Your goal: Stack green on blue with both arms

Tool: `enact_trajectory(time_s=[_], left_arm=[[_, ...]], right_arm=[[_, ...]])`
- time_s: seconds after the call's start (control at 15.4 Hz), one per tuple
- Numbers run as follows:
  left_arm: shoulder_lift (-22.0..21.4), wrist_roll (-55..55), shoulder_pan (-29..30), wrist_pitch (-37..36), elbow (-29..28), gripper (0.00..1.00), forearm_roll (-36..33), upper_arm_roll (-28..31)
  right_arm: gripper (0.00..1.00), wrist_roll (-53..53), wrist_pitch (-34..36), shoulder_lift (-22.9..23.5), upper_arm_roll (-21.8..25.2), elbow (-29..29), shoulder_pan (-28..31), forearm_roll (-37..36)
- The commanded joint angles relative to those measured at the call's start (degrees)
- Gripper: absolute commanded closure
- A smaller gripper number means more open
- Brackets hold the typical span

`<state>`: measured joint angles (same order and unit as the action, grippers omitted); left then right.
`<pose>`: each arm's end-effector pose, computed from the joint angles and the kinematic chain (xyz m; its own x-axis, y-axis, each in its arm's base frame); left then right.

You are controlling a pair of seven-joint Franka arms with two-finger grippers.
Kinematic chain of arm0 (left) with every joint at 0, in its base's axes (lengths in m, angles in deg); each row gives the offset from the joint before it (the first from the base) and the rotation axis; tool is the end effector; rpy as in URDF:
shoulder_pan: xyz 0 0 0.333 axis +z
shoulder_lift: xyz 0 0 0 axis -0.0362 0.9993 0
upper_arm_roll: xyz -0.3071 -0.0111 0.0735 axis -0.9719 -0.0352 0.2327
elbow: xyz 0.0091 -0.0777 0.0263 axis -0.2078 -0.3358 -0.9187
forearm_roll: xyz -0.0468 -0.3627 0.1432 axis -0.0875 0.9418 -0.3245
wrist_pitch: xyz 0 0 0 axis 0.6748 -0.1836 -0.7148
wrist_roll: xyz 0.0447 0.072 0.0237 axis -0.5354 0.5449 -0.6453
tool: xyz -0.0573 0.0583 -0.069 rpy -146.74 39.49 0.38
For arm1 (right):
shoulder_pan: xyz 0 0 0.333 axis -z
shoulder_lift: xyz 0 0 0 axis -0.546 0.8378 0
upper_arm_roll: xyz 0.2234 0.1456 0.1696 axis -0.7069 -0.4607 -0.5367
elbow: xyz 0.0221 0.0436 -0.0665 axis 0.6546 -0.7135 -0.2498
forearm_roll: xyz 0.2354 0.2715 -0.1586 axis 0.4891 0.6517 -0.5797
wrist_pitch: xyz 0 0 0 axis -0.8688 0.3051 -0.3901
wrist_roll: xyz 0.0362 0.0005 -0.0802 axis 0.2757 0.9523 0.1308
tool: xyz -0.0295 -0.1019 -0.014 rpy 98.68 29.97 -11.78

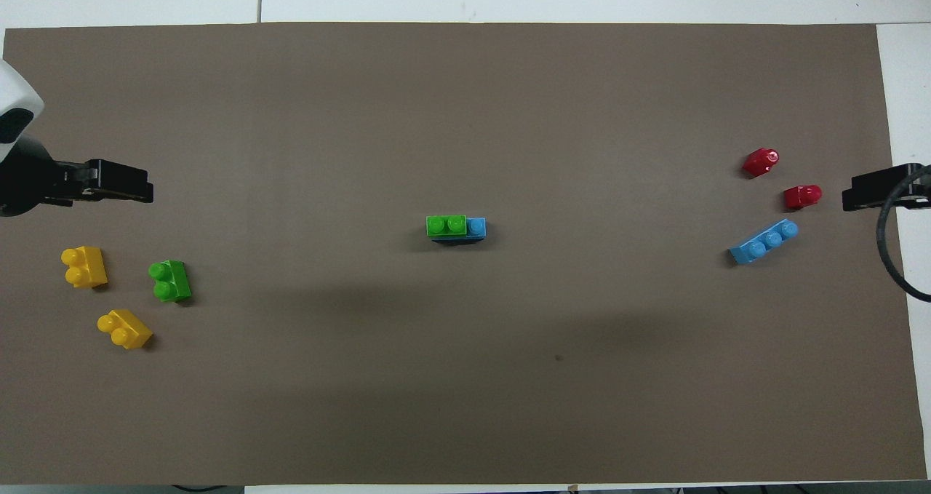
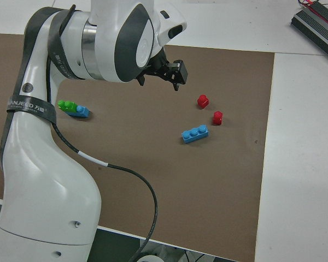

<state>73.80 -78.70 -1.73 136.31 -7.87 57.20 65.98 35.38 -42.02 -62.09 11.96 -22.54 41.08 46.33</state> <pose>0.5469 -0.0485 0.6071 0.9979 -0.0443 0.0482 -0.0463 -0.9981 0.0412 0.5279 -0.0233 0.6416 0.9976 -0.0686 0.0135 -0.0687 -0.9976 0.0092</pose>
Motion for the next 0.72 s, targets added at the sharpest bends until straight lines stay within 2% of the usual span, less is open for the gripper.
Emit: enact_trajectory(time_s=[0.0,0.65], left_arm=[[-1.7,0.9,0.2,-0.4,-1.7,0.00,0.4,-0.1],[-1.8,0.9,0.1,-0.6,-1.7,0.00,0.4,-0.1]], right_arm=[[0.00,-0.6,0.8,-1.3,-0.4,-1.1,0.3,-0.9],[0.00,-0.8,0.8,-1.3,-0.4,-1.1,0.4,-0.4]])
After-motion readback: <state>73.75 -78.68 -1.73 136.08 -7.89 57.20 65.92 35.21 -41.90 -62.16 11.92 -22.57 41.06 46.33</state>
